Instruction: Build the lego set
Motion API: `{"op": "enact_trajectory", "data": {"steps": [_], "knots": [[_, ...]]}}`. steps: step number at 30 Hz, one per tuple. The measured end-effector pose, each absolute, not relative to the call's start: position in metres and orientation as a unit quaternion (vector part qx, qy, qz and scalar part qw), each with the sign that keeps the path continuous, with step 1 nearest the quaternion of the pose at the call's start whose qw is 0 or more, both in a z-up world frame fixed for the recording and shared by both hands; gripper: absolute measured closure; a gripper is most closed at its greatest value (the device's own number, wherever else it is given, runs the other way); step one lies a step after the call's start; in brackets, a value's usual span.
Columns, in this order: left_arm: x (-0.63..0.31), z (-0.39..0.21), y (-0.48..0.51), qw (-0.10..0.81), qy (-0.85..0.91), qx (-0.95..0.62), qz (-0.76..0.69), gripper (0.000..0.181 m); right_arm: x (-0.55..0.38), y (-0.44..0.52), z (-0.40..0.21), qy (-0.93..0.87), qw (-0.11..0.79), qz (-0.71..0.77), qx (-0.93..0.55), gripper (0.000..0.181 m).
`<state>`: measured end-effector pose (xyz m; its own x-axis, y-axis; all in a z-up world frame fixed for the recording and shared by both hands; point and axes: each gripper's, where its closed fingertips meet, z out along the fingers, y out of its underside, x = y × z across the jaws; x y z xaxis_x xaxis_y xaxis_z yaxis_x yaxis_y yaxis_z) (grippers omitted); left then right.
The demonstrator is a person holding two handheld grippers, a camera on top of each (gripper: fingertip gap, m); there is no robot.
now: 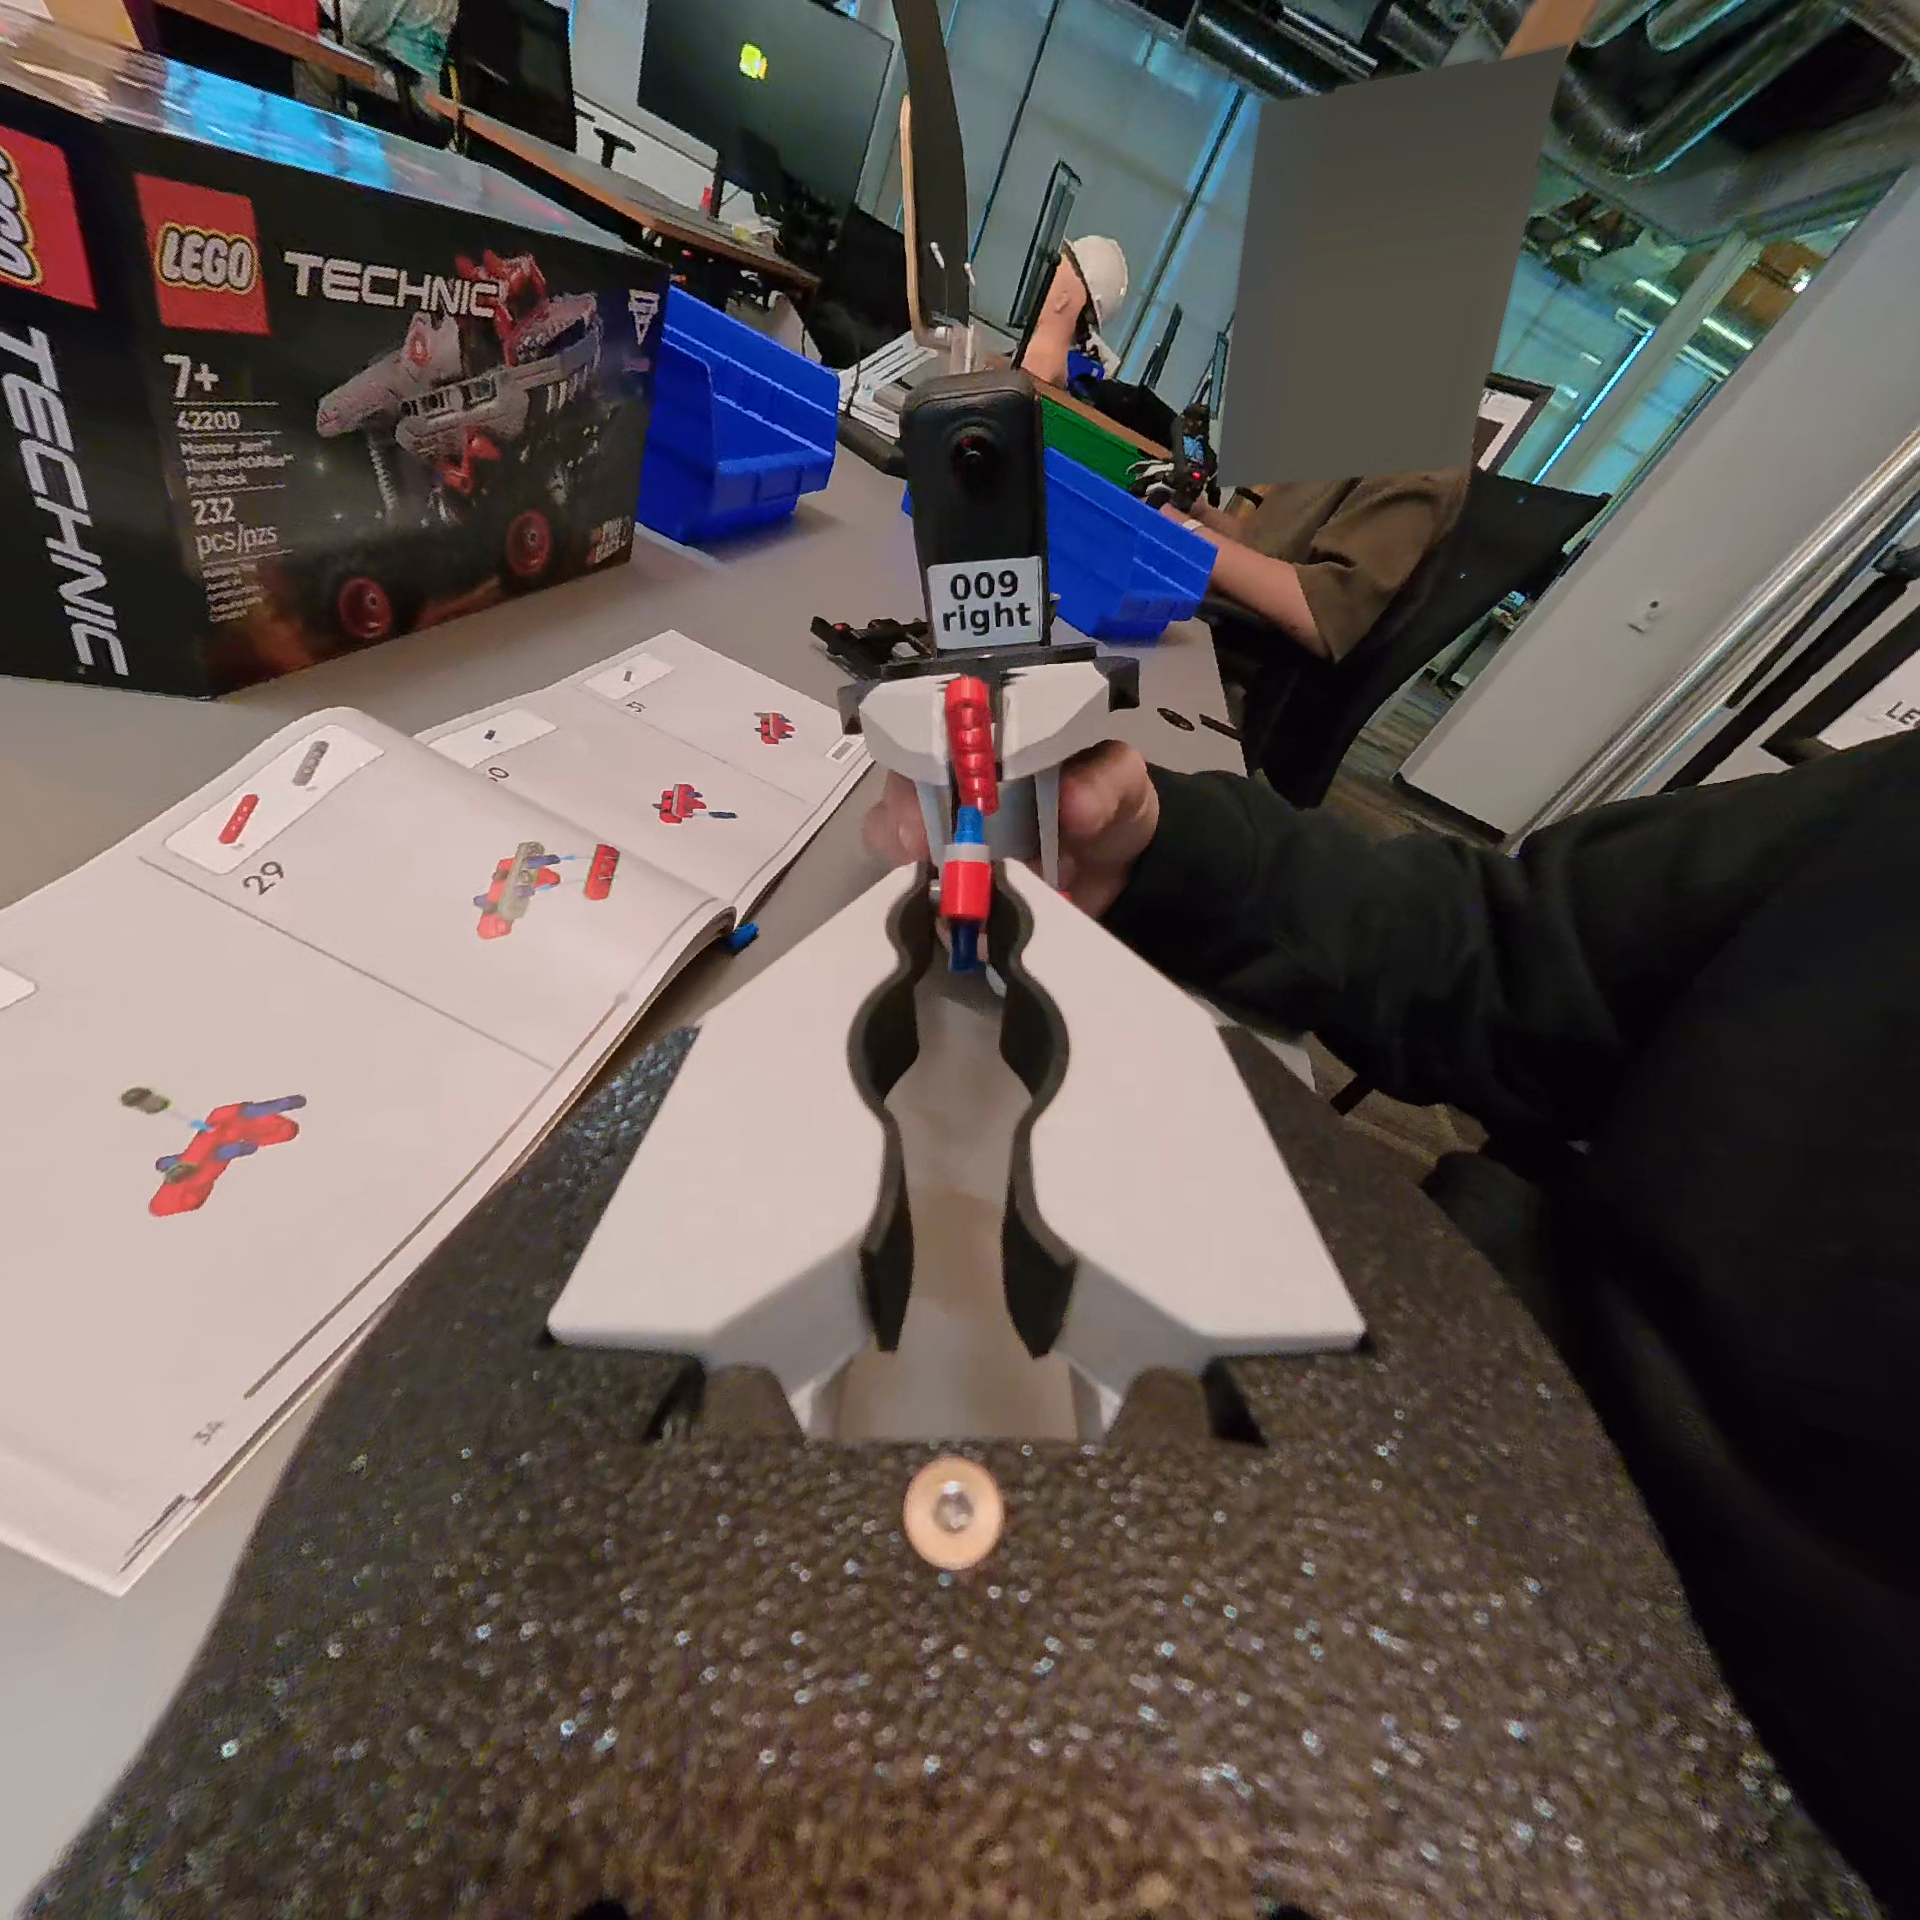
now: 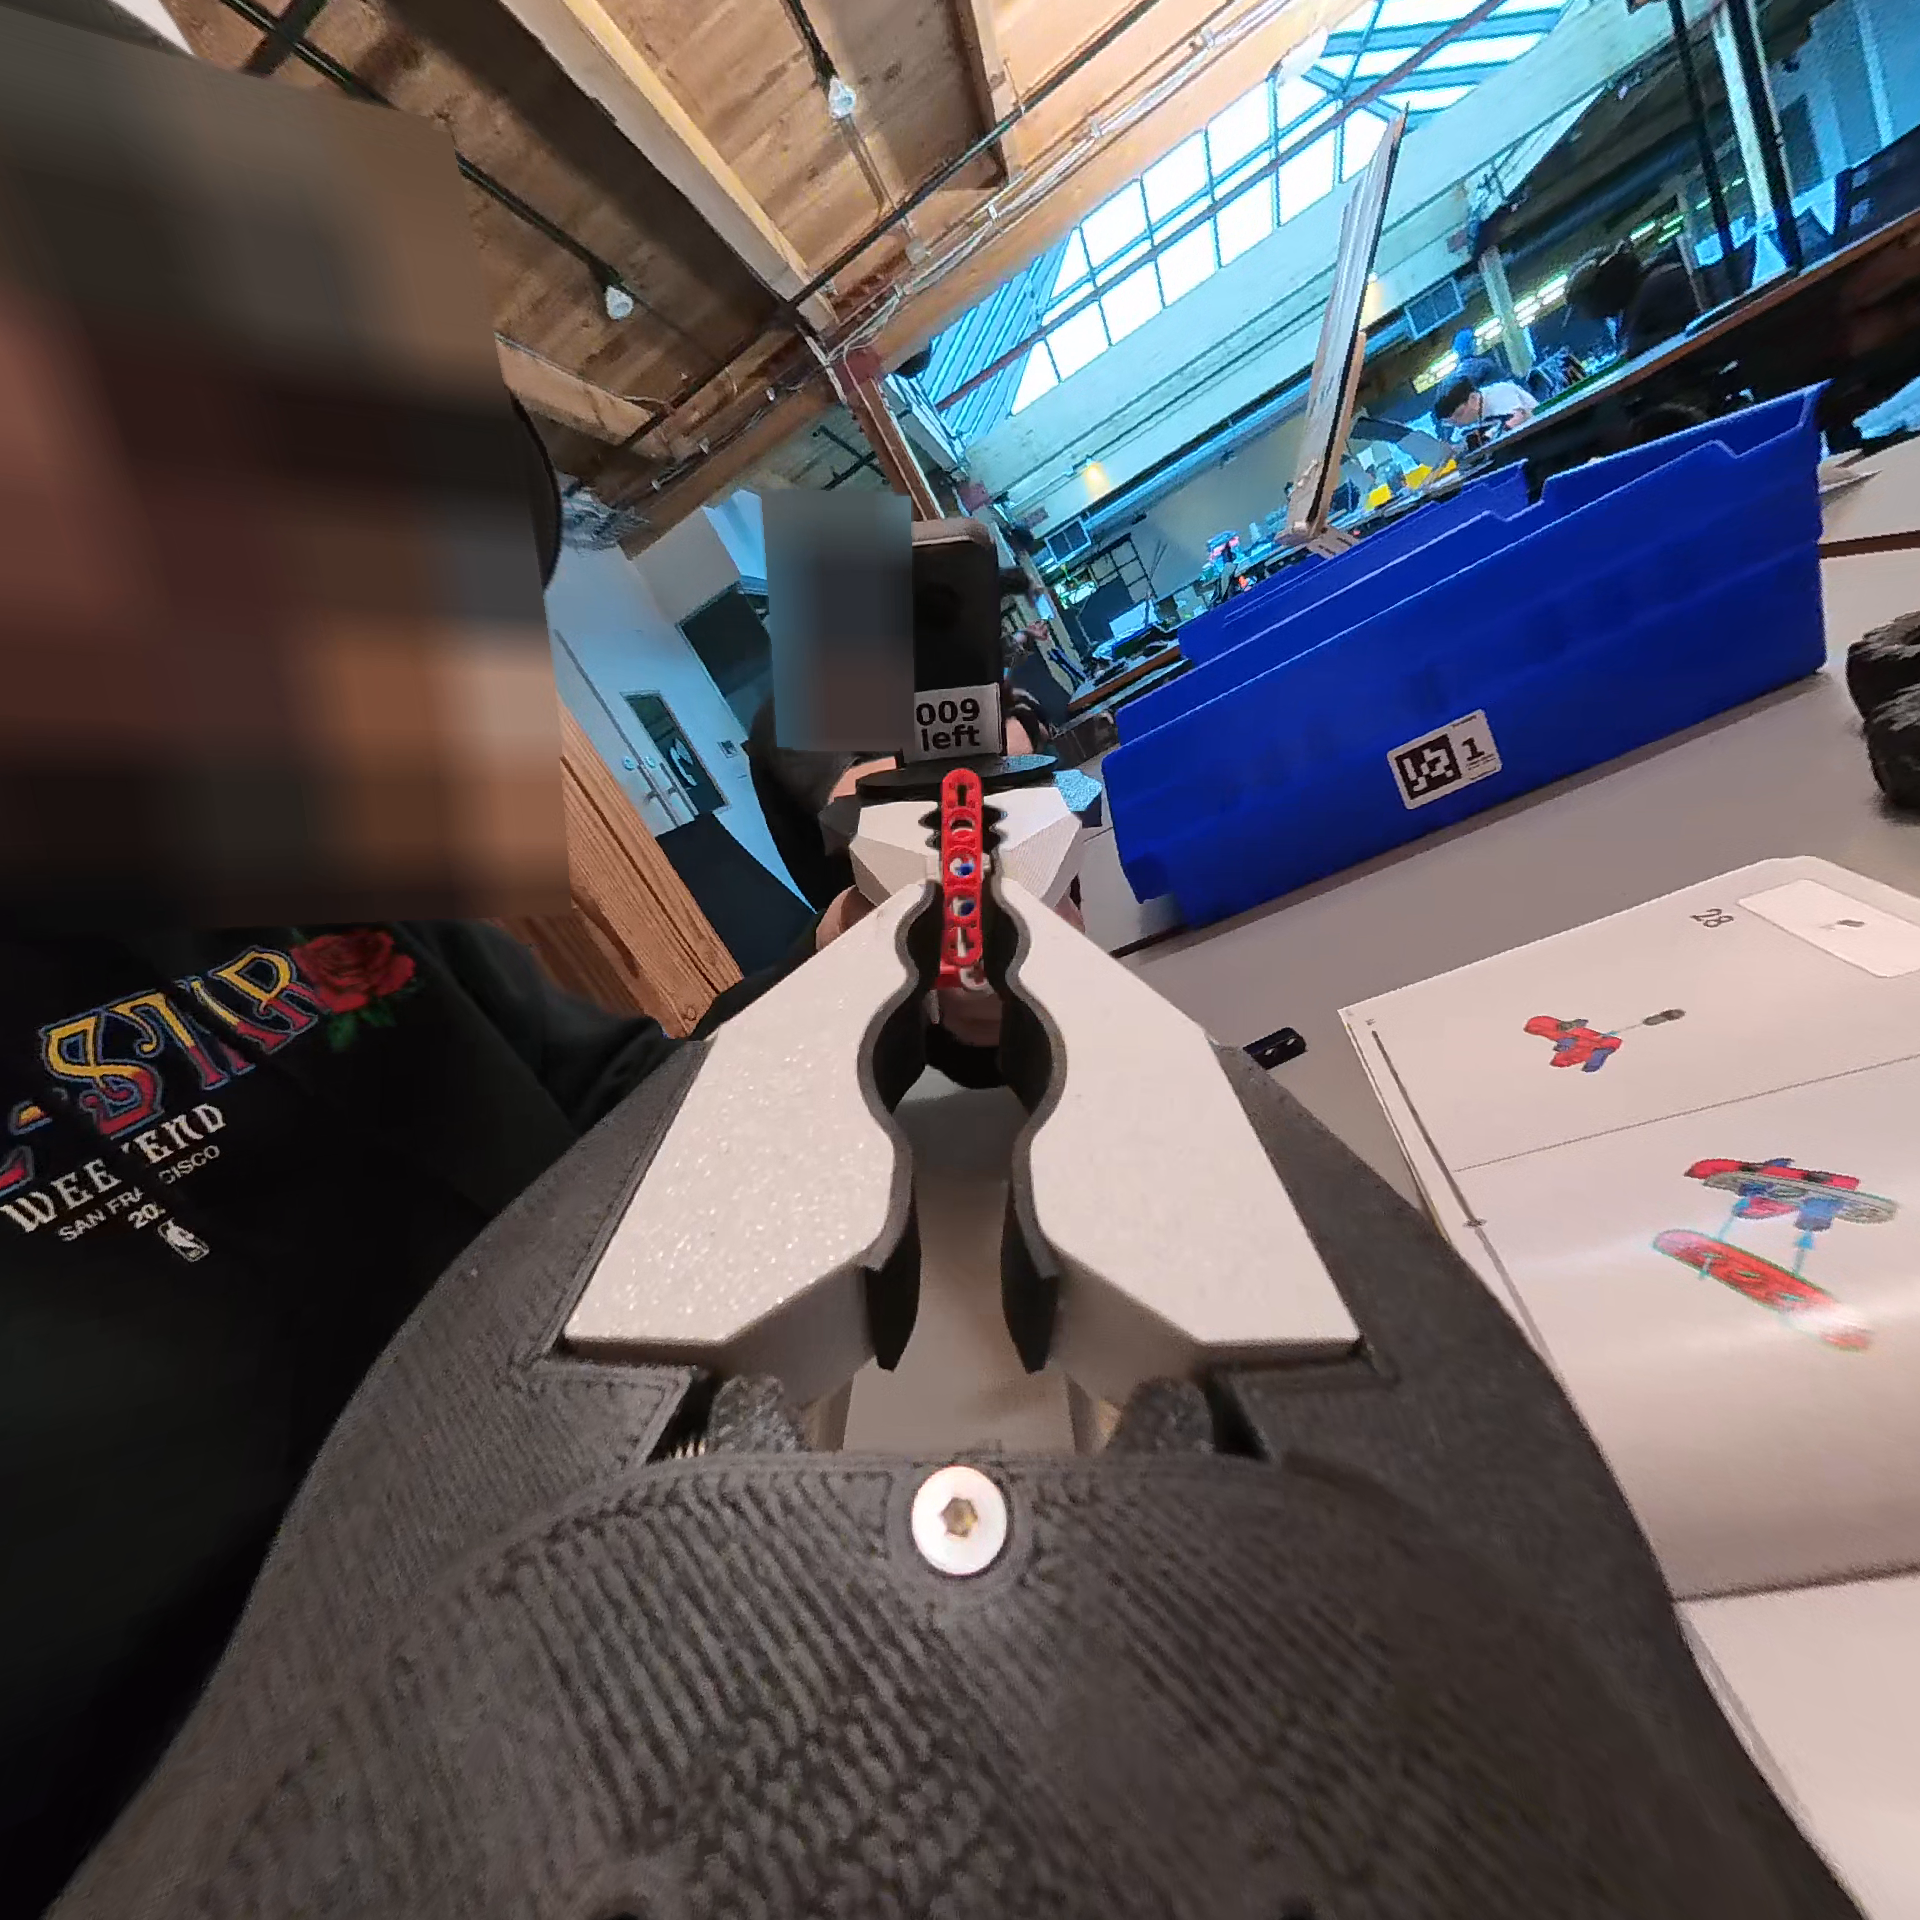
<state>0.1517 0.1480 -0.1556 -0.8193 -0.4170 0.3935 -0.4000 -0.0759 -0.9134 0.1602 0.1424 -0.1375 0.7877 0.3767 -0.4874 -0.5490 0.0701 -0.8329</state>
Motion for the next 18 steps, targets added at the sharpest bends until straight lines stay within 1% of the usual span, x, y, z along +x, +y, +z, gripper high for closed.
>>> {"op": "enact_trajectory", "data": {"steps": [18], "knots": [[0.1505, -0.1538, 0.1465, 0.007, 0.682, -0.296, -0.669, 0.173, 0.156, 0.1477, -0.1391, 0.062, 0.723, 0.314, -0.613, 0.176]]}}
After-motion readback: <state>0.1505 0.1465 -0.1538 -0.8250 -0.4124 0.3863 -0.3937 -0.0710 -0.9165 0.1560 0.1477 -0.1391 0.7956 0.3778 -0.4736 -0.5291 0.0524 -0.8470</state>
